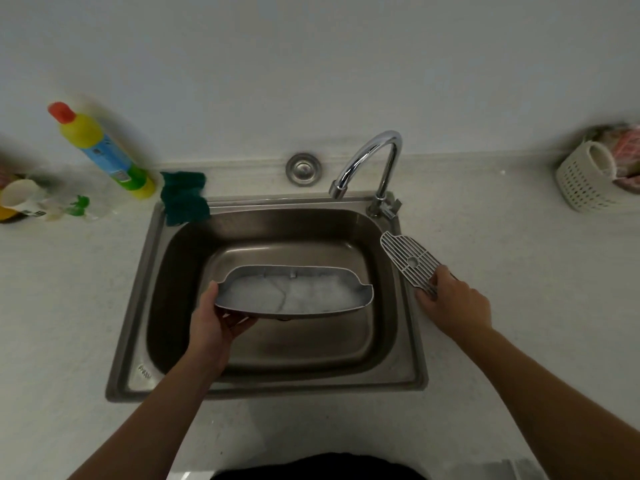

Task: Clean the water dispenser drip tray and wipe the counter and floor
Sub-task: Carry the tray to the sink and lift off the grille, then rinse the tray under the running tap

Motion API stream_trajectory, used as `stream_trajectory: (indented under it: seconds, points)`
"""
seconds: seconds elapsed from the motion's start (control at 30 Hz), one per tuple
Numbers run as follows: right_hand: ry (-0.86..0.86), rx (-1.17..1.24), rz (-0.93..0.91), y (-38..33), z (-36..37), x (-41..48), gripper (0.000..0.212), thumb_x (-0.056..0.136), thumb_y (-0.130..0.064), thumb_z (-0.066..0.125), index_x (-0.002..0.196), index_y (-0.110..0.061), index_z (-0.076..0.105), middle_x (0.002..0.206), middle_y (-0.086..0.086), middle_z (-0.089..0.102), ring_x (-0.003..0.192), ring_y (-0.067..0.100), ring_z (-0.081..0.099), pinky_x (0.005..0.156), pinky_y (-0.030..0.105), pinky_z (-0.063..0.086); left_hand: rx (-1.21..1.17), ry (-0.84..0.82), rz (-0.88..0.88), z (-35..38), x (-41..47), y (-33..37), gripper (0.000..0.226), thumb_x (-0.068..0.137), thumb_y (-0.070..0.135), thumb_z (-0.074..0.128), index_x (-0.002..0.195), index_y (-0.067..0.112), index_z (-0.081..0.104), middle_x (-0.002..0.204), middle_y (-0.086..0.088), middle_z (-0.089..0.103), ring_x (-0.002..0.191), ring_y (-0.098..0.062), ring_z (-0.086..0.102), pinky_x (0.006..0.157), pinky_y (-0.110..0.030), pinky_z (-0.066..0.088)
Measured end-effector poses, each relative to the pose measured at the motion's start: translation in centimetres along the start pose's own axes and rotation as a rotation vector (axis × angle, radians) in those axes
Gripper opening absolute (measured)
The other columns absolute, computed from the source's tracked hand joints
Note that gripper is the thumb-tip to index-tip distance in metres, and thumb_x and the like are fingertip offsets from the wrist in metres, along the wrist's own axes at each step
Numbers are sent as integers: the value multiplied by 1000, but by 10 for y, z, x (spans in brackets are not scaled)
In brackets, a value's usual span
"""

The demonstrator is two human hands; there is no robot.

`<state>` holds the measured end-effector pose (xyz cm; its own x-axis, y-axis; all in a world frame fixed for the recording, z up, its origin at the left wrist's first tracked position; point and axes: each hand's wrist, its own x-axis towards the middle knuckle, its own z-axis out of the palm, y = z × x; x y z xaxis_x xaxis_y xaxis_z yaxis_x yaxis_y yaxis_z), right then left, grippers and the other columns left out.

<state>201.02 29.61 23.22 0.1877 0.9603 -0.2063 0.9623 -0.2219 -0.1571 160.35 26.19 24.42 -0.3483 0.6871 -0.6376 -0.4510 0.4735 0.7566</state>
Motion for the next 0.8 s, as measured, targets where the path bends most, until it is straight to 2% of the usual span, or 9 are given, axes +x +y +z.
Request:
stream_trajectory:
  seconds: [0.1, 0.17, 0.23, 0.3, 0.4, 0.53, 0.63, 0.73, 0.8]
  points:
    - [54, 88, -50, -16, -3, -8, 28, 91, -46, 63, 98, -34, 40, 64, -15, 51, 50, -2, 50, 43, 18, 32, 32, -2, 46, 0, -1, 7, 39, 99, 51, 53, 122, 21, 63, 125, -16, 65, 113, -35, 67, 73, -42, 63]
    - [18, 156, -97, -32, -4, -13, 30, 92, -47, 61, 114, -34, 45, 68, -13, 56, 55, 1, 56, 49, 22, 45, 61, -3, 92, 0, -2, 13, 42, 98, 51, 55, 124, 20, 63, 124, -14, 65, 112, -33, 67, 74, -42, 63]
    - [-53, 198, -104, -48, -4, -19, 20, 93, -50, 62, 100, -38, 48, 70, -12, 59, 62, 4, 60, 58, 28, 53, 111, -4, 152, -1, -2, 20, 45, 96, 52, 56, 126, 19, 62, 124, -14, 64, 112, -31, 67, 77, -42, 63]
    - [-98, 237, -117, -60, -2, -22, 22, 94, -48, 64, 84, -39, 46, 66, -11, 60, 58, 2, 60, 55, 21, 47, 164, -12, 229, -2, -3, 30, 45, 93, 55, 57, 120, 20, 64, 121, -13, 64, 111, -30, 68, 78, -42, 63]
    - [-117, 253, -144, -71, 3, -25, 22, 96, -42, 64, 80, -37, 50, 63, -12, 60, 54, -1, 59, 50, 13, 38, 253, -32, 337, -2, -4, 46, 39, 87, 60, 59, 110, 30, 67, 117, -7, 66, 108, -26, 69, 76, -39, 64]
    - [-150, 264, -133, -79, 4, -25, 17, 98, -40, 63, 84, -31, 58, 67, -8, 64, 60, 6, 64, 62, 25, 56, 349, -59, 462, -2, -1, 66, 37, 89, 56, 61, 110, 25, 66, 113, -1, 70, 108, -20, 70, 76, -36, 64]
    - [-180, 286, -135, -85, 2, -26, 15, 98, -36, 62, 85, -28, 59, 67, -5, 64, 60, 9, 64, 62, 26, 55, 450, -64, 558, 1, -2, 78, 41, 89, 53, 62, 111, 18, 62, 112, -2, 68, 107, -19, 70, 73, -34, 65]
    - [-181, 270, -156, -89, 0, -28, 13, 98, -34, 63, 87, -26, 62, 65, -6, 63, 58, 7, 61, 55, 19, 43, 656, -59, 756, 8, -8, 93, 34, 89, 53, 60, 104, 22, 61, 96, 10, 65, 90, -4, 67, 68, -21, 61]
    - [-209, 268, -168, -92, 0, -29, 11, 98, -33, 62, 90, -26, 63, 67, -5, 64, 60, 8, 61, 58, 22, 47, 828, -73, 906, 11, -12, 101, 30, 89, 53, 60, 105, 27, 58, 89, 16, 63, 84, 3, 64, 65, -11, 52]
